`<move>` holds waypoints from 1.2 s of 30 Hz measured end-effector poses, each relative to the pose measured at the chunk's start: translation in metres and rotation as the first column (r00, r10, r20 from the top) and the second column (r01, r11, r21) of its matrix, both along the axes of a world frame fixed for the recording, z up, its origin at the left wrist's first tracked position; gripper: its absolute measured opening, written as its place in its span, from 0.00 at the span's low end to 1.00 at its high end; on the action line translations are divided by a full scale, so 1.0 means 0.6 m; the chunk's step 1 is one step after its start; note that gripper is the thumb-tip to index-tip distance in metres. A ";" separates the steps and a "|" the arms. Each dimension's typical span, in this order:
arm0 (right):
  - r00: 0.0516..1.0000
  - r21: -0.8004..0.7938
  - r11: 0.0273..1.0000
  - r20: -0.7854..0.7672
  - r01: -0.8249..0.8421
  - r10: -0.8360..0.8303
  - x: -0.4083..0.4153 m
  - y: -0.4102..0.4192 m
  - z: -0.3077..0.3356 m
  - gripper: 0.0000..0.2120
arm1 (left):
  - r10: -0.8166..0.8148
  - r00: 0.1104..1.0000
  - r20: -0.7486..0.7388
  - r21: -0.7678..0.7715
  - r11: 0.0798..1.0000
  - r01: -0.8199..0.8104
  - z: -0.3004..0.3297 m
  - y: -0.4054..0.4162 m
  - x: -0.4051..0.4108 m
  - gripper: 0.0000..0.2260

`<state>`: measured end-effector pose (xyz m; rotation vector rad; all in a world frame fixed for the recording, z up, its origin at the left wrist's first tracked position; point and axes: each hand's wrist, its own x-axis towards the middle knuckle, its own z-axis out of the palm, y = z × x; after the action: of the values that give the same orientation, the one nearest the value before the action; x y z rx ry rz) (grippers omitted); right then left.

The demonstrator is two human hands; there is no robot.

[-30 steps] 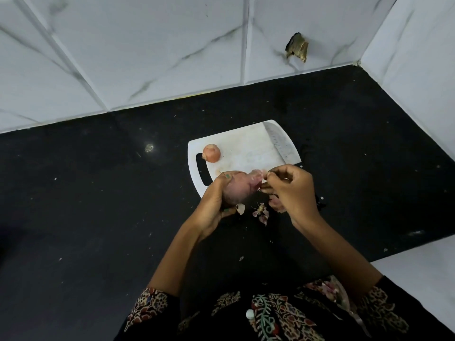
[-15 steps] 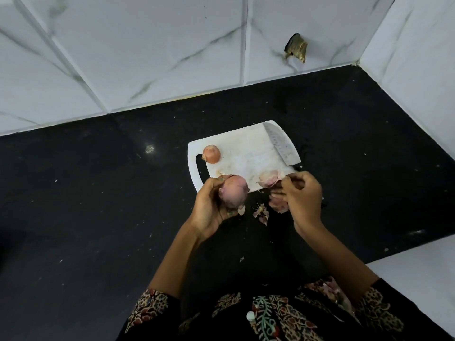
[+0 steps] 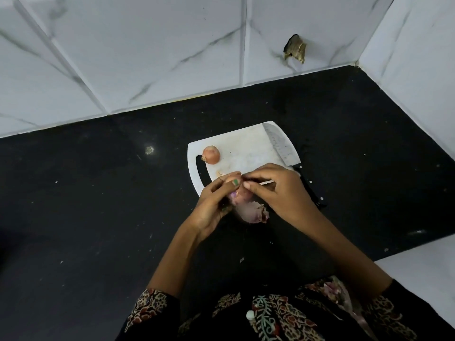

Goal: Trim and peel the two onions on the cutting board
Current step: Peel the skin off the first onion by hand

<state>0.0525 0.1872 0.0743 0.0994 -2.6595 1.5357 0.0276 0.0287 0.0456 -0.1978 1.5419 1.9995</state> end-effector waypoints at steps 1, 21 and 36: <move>0.999 0.036 0.999 -0.032 -0.003 0.004 0.001 -0.001 -0.001 0.10 | 0.003 1.000 -0.006 -0.005 1.000 -0.003 0.000 -0.001 -0.001 0.20; 0.978 0.285 0.952 -0.133 -0.115 0.158 -0.007 0.008 0.004 0.07 | -0.058 0.998 0.004 0.035 0.998 0.057 0.004 -0.015 -0.009 0.17; 0.956 -0.024 0.961 -0.098 0.276 -0.277 0.007 -0.024 -0.001 0.02 | 0.065 0.997 0.053 0.040 0.997 -0.067 0.005 0.001 -0.014 0.14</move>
<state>0.0567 0.1728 0.0736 -0.1834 -2.4617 1.4149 0.0193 0.0291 0.0489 -0.2845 1.4785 2.0593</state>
